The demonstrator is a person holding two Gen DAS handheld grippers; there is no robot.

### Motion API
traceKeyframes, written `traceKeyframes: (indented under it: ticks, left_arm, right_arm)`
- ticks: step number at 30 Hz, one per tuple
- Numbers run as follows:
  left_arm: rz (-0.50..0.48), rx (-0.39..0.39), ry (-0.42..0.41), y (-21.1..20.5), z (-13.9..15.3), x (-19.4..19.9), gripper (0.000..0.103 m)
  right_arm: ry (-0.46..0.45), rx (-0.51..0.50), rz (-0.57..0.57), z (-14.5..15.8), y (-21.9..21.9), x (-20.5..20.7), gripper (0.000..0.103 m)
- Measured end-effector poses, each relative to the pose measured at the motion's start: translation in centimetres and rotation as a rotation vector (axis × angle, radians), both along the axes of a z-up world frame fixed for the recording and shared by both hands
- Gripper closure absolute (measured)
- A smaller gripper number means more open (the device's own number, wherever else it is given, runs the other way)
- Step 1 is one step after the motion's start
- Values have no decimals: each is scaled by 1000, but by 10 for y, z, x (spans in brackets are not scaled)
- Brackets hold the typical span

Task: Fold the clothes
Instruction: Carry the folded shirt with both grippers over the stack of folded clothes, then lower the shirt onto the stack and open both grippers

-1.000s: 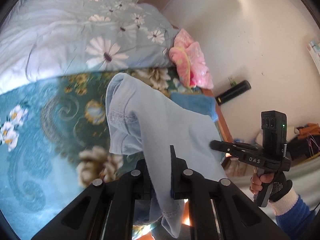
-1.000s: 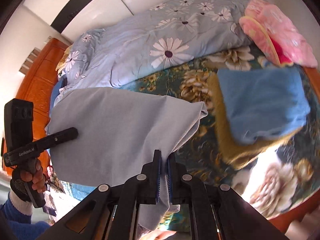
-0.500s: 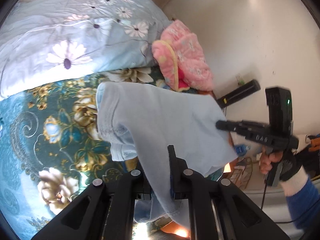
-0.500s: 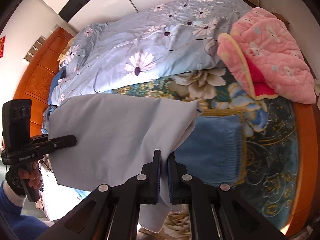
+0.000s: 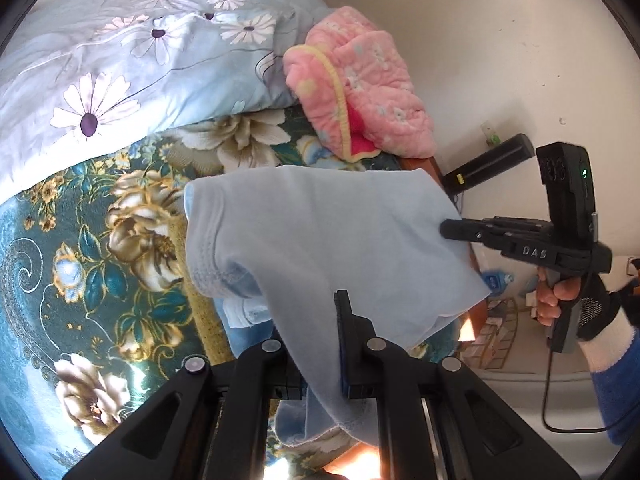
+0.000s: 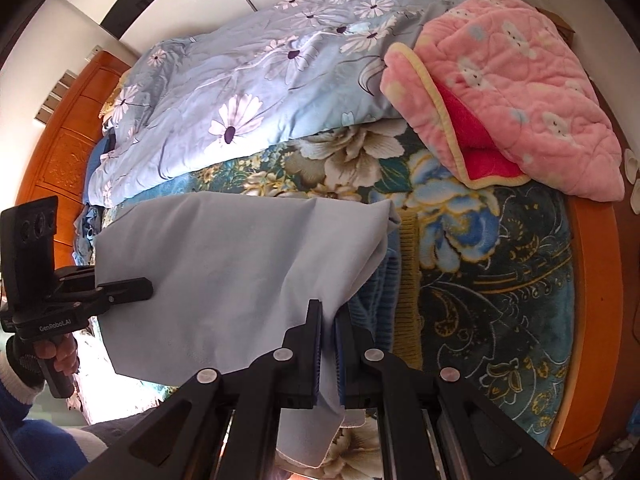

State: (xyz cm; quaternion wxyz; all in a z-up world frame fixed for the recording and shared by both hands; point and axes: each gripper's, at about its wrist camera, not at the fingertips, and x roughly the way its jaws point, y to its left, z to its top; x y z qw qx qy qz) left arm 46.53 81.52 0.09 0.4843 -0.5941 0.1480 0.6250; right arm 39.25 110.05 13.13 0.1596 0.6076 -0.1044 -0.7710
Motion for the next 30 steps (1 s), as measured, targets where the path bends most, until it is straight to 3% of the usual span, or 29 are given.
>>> traceKeyframes:
  ticks: [7,17,25,30]
  left_arm:
    - [43,-97,-28,-12,-39,-3,90]
    - [18,-154,-25,-11,-60,1,85]
    - [24,-169,-33,-12,-62,-2,82]
    - [39,-170,-38,-15,-55,-5,70]
  right_arm:
    - [-69,-7,-20,-37,6,-6,97]
    - [-113,-17,-45,-62,13,-6,97]
    - [-126,-11,-54,-67,11,-8,97]
    - [-120,-2,-57,-63,10,-7,94]
